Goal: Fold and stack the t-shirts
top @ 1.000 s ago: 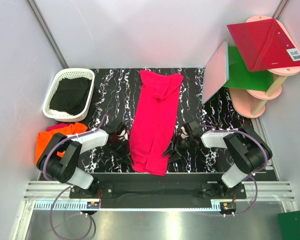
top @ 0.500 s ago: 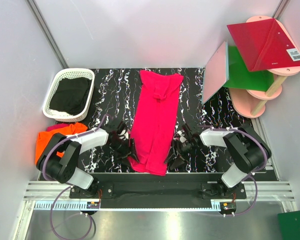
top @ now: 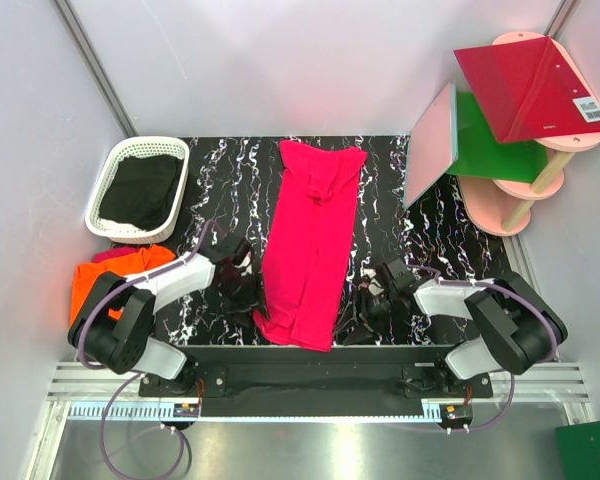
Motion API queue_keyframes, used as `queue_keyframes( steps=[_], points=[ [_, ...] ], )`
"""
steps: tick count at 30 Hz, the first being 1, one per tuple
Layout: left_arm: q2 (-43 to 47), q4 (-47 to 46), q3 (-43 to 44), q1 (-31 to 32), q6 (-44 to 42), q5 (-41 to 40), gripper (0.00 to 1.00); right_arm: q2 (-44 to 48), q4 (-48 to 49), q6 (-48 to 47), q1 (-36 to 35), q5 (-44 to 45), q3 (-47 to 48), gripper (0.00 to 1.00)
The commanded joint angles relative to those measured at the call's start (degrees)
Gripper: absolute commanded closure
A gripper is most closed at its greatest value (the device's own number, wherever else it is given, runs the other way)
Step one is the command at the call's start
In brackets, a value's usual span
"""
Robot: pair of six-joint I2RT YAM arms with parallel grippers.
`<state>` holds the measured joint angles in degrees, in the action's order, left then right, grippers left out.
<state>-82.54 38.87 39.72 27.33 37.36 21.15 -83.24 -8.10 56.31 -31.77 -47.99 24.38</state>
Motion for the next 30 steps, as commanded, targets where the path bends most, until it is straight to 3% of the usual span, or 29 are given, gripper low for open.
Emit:
queue_keyframes(
  steps=[1,5,8,15,20,25,30],
  points=[
    [1.25,2.26,1.93,-0.09,-2.12,-13.06,0.36,-6.13,13.15,10.47,-1.36,3.43,-5.04,0.47],
    [-0.6,2.26,2.2,-0.09,-2.3,-14.02,0.36,-13.15,17.15,11.27,-2.68,2.12,-4.0,0.47],
    [-2.18,2.26,2.64,-0.09,-2.47,-14.64,0.37,-17.55,13.13,9.52,-4.26,0.36,-0.5,0.47],
    [-5.25,1.65,5.8,-0.09,-3.0,-14.03,0.37,-18.1,-13.41,-1.2,-5.32,-1.06,9.27,0.46],
    [-5.96,1.47,6.86,-0.09,-3.35,-13.24,0.38,-13.36,-28.53,-7.88,-5.41,3.86,13.06,0.46],
    [-6.75,0.42,6.77,-0.09,-3.35,-12.62,0.38,-9.93,-28.64,-6.57,-5.32,5.35,9.99,0.45],
    [-9.82,-1.95,7.56,0.09,-3.88,-11.48,0.41,-11.76,-18.46,-3.32,-5.85,5.27,8.31,0.45]
  ],
)
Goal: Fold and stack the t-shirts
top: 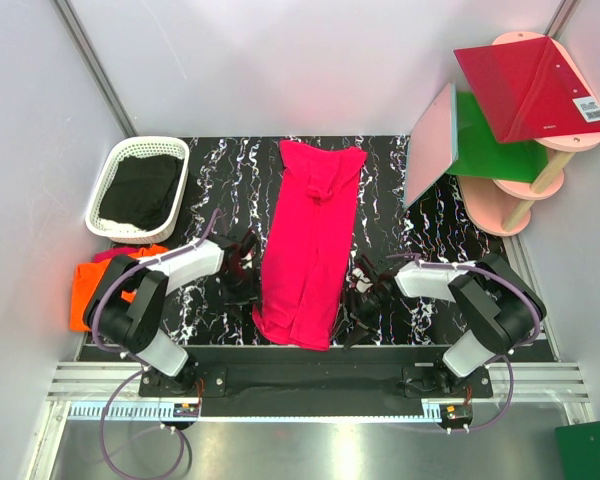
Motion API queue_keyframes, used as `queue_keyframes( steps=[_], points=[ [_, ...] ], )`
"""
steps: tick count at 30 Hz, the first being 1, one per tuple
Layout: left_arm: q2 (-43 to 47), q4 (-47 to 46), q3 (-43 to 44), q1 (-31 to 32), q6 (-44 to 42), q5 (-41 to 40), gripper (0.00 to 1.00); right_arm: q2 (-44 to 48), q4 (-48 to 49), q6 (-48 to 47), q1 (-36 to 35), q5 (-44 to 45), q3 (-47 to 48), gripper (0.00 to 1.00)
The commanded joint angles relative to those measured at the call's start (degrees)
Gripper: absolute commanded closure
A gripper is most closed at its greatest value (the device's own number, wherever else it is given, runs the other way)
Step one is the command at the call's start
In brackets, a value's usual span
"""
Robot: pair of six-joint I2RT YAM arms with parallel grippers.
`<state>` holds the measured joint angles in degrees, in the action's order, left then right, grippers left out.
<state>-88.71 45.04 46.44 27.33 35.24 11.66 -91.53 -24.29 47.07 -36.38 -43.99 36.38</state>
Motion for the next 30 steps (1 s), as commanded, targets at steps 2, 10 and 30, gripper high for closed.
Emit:
queue_keyframes(
  steps=[2,10,30],
  points=[
    [-4.89,-8.56,1.02,0.18,-1.93,-1.99,0.42,-5.14,-1.64,5.84,-1.94,0.57,-3.08,0.45],
    [-7.71,-9.44,2.61,0.53,-2.02,-1.12,0.48,-9.37,-0.4,4.96,-3.43,-1.8,-0.88,0.45],
    [-1.12,-4.08,0.15,1.23,-2.9,3.54,1.0,-7.09,-21.06,-7.43,-3.61,0.3,7.3,0.45]
  ],
)
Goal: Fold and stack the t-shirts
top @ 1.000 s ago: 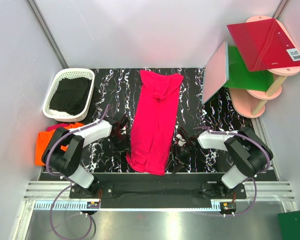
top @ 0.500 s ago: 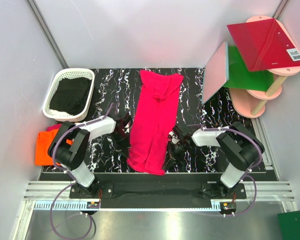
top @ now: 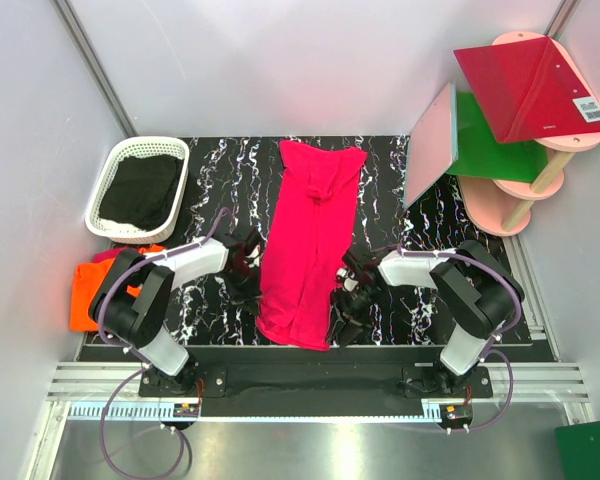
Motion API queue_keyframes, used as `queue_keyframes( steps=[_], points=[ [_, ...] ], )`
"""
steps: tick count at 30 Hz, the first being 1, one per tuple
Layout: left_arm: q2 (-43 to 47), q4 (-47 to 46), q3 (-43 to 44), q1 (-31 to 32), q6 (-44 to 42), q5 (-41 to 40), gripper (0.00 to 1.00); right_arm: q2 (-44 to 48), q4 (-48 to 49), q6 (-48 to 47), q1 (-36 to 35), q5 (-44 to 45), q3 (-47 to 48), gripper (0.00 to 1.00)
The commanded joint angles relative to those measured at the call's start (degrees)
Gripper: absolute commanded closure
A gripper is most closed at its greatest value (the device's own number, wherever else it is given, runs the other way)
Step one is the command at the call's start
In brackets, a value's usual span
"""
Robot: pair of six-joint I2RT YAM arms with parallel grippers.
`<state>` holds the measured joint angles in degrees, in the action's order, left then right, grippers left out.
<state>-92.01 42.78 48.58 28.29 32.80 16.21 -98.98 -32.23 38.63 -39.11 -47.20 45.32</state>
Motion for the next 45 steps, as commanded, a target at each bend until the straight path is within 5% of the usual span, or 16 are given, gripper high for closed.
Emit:
queue_keyframes(
  steps=[1,3,7,21,37,45],
  points=[
    [2.27,-1.74,-2.34,0.27,-0.45,-0.74,1.0,0.63,-12.86,0.92,-0.96,4.48,-1.9,0.3],
    [2.45,-1.91,-3.49,0.53,-0.1,-0.47,1.0,0.37,-11.03,1.18,-0.97,4.84,-2.25,0.21],
    [1.31,-1.91,-3.75,0.62,-0.36,-0.83,1.0,-3.75,-6.54,2.06,-1.05,3.78,-2.87,0.2],
    [-1.24,-2.44,-2.7,1.15,-0.54,-1.53,1.0,-8.25,0.32,5.22,-6.59,14.15,0.04,0.34],
    [-3.0,-3.32,-3.31,1.68,-0.54,-1.97,1.0,15.2,21.41,12.17,-8.52,33.56,-21.85,0.47],
    [-3.71,-3.41,-3.75,2.55,-0.36,-1.97,1.0,41.97,14.83,12.61,-12.65,51.72,-22.63,0.48]
  ],
)
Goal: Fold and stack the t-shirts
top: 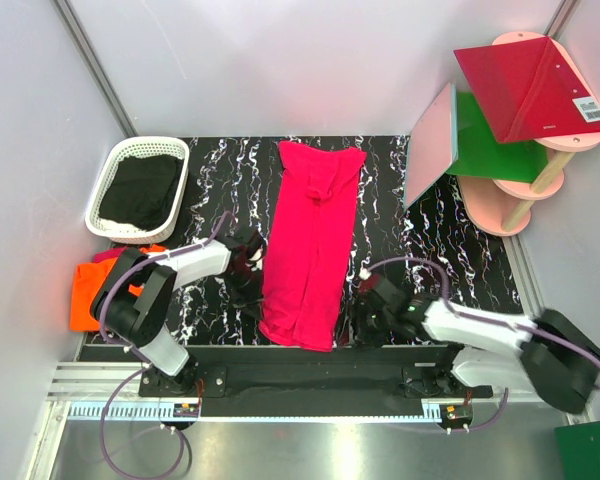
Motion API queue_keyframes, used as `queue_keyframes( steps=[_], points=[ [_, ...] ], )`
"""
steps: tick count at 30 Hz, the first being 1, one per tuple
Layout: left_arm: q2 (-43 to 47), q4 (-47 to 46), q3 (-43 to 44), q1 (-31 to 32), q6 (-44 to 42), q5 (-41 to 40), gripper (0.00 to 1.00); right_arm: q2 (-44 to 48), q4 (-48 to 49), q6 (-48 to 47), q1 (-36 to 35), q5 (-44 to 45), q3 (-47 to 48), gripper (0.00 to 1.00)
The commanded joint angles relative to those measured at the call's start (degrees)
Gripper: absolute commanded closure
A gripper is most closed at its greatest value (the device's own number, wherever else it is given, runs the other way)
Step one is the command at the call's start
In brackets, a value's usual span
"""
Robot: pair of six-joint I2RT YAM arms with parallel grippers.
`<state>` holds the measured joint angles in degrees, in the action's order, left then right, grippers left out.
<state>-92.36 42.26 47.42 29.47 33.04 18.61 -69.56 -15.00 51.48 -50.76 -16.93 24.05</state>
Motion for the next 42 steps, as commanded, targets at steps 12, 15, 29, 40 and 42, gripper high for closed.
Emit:
queue_keyframes(
  steps=[12,15,29,40,42],
  points=[
    [-7.48,-2.8,-0.31,3.22,-2.01,-2.09,1.0,9.74,12.52,16.44,-3.9,31.6,-9.45,0.42],
    [-8.45,-2.45,0.57,3.4,-2.54,-1.82,1.0,2.89,20.44,21.81,-6.35,31.7,-10.34,0.42],
    [-11.09,-1.39,2.85,3.48,-4.82,-2.96,1.0,1.25,0.28,40.71,-10.85,26.24,-4.29,0.41],
    [-15.13,-1.22,6.19,3.48,-5.79,-1.74,1.0,15.43,-7.42,48.53,-10.94,23.35,-10.25,0.41],
    [-15.66,-0.87,6.98,3.48,-6.23,-1.74,1.0,11.67,-4.87,48.27,-11.02,21.86,-10.34,0.4]
  ],
)
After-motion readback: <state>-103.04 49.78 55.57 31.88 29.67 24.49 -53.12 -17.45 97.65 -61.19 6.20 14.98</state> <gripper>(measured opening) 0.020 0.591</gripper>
